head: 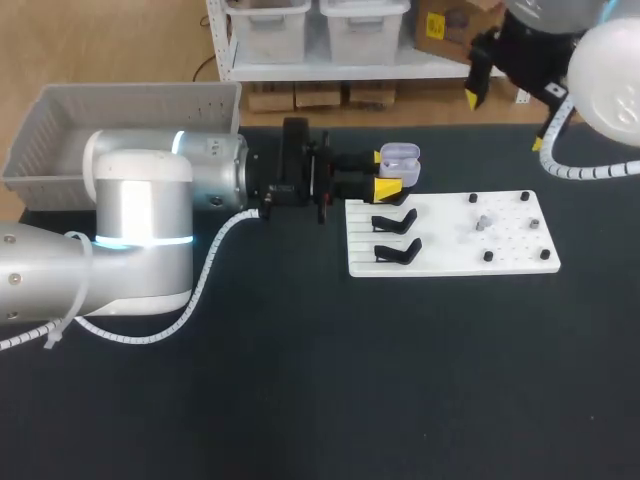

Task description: Pick up each earbud case from the left stands, insert the matching earbuds, close the lid, and place the case in the box.

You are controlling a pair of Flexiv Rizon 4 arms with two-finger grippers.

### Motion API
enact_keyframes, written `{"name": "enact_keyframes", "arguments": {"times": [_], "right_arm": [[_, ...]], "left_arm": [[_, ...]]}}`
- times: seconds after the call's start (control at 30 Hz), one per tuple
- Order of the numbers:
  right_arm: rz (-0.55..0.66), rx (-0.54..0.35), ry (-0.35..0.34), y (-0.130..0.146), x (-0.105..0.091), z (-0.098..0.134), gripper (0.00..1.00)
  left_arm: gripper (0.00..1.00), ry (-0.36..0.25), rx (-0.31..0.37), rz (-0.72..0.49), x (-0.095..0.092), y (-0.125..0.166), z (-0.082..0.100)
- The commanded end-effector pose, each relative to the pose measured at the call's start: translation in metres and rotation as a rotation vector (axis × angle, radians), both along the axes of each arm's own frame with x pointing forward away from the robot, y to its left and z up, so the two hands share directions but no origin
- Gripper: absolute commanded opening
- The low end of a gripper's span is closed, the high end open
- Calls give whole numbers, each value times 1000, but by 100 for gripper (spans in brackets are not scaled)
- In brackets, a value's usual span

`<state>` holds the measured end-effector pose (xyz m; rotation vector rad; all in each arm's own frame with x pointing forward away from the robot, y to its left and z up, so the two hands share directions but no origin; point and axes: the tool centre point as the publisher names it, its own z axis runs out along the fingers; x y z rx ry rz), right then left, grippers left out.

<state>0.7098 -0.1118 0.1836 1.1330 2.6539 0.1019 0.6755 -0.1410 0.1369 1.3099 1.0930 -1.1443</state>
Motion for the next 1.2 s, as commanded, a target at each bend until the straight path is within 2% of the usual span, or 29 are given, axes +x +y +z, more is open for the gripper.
{"name": "enact_keyframes", "arguments": {"times": [0.03,0.13,0.2,1.07,1.2], "right_arm": [[-10,11,62,-8,19,-22,100],[-19,18,129,-15,24,-37,100],[-29,30,141,-17,24,-42,100],[-29,30,141,-17,24,-42,100],[12,12,141,-28,18,-51,100]], "left_arm": [[0,-2,-1,6,-2,0,0],[0,-2,-1,6,-2,0,0],[0,-2,-1,6,-2,0,0],[0,-2,-1,6,-2,0,0],[0,-2,-1,6,-2,0,0]]}}
